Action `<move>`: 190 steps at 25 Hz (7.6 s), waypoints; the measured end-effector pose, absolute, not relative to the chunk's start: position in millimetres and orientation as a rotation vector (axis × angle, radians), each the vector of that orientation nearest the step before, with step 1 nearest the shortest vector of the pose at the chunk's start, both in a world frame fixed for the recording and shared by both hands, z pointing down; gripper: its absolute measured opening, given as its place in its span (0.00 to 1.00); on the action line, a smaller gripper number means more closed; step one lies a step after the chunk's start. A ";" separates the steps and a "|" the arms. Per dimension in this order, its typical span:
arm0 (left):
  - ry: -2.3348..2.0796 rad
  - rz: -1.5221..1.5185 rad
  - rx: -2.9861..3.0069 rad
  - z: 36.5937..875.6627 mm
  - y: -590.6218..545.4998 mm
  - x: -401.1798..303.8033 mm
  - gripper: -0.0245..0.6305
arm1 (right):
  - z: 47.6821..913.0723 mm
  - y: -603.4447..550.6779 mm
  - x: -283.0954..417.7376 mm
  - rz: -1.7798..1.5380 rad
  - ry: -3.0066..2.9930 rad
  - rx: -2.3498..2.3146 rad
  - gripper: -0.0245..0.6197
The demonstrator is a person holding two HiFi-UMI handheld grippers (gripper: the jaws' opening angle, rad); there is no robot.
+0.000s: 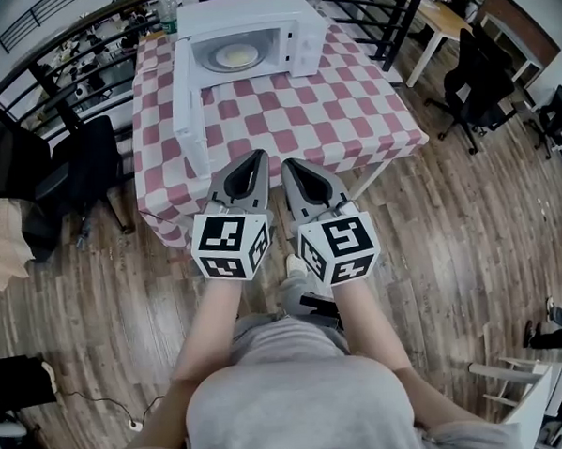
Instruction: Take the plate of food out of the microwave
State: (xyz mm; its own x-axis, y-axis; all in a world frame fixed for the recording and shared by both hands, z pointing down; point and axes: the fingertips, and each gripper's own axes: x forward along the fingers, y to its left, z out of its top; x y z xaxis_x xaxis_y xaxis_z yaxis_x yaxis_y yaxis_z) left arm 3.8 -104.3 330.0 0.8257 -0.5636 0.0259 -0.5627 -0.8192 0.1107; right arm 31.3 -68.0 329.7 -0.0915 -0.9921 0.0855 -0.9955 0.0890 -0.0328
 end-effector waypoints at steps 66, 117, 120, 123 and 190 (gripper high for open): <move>-1.345 0.032 2.648 369.2 -376.3 126.2 0.04 | 367.7 -350.3 184.8 0.383 -2.589 1.724 0.37; -1.378 0.158 2.544 431.2 -512.2 95.1 0.04 | 565.1 -558.7 202.8 2.317 -1.997 2.159 0.46; -1.368 0.174 2.550 433.6 -511.9 98.8 0.04 | 575.8 -563.1 204.0 2.397 -1.921 2.186 0.49; -1.355 0.193 2.562 435.2 -512.6 103.7 0.04 | 582.9 -568.4 204.8 2.474 -1.858 2.203 0.50; -1.406 0.178 2.455 450.0 -514.5 92.1 0.04 | 583.2 -564.1 207.5 2.492 -1.868 2.063 0.12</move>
State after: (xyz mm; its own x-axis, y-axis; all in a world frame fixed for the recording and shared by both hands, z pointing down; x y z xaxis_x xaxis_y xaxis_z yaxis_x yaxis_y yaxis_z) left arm 92.1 -514.5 450.0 0.5116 -0.8201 0.2562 -0.8581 -0.4728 0.2003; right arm 207.5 -564.1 583.2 -0.2710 -0.8783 0.3939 -0.1317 -0.3715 -0.9190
